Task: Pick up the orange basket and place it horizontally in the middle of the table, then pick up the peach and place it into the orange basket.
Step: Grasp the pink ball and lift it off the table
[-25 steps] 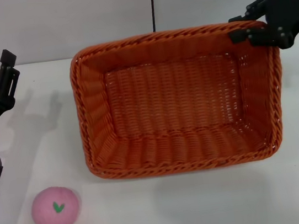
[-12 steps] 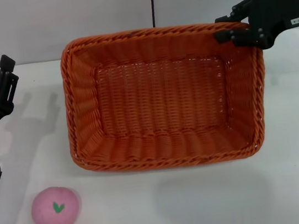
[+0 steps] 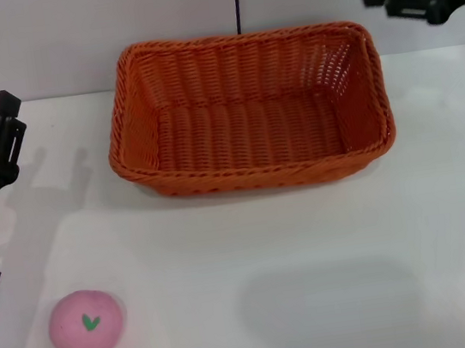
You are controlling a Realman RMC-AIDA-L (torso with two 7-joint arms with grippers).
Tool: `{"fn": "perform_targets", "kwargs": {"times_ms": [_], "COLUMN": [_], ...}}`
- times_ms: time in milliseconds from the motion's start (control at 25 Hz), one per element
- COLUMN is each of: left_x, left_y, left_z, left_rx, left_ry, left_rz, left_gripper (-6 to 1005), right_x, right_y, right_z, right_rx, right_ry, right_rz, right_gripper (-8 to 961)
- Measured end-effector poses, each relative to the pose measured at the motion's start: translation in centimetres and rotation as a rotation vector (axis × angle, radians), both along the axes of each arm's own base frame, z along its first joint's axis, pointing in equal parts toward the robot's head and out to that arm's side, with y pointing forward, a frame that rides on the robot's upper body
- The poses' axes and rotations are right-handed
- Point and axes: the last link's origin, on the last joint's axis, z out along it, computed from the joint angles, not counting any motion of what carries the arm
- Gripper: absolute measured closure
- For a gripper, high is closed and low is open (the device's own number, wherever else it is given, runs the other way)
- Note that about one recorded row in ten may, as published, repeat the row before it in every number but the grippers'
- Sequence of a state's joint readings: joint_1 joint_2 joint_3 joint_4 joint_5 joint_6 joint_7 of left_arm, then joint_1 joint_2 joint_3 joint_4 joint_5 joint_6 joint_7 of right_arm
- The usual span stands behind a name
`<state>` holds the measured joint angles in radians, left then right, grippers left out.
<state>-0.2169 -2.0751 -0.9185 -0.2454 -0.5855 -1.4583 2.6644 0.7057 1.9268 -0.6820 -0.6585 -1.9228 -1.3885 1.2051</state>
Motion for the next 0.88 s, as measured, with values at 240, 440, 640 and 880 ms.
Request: {"fn": "perform_targets", "kwargs": {"times_ms": [240,440,640,880], "left_x": [0.1,-0.4,-1.7,-3.0], "left_y": [-0.4,-1.2,-2.5,-5.6], "left_z": [0.1,0.4,1.2,2.9], "left_rx": [-0.014,-0.049,-0.124,-0.311], "left_ry": [0.016,0.024,0.034,0.113], "left_rz": [-0.033,-0.065,-0.087,-0.21], "left_gripper": [350,351,351,351], "right_x": [2.7,5.3,8.2,11.5], "right_y": [-2.1,-6.2,-10.2,-13.1], "right_z": [1.3,1.0,1.4,1.5], "right_rx": [0.12,0.256,0.438,0.62], "right_ry": [0.158,0.341,0.558,0.703], "right_rz": [-0.06,-0.105,-0.17,-0.282], "right_gripper": [541,541,541,541]}}
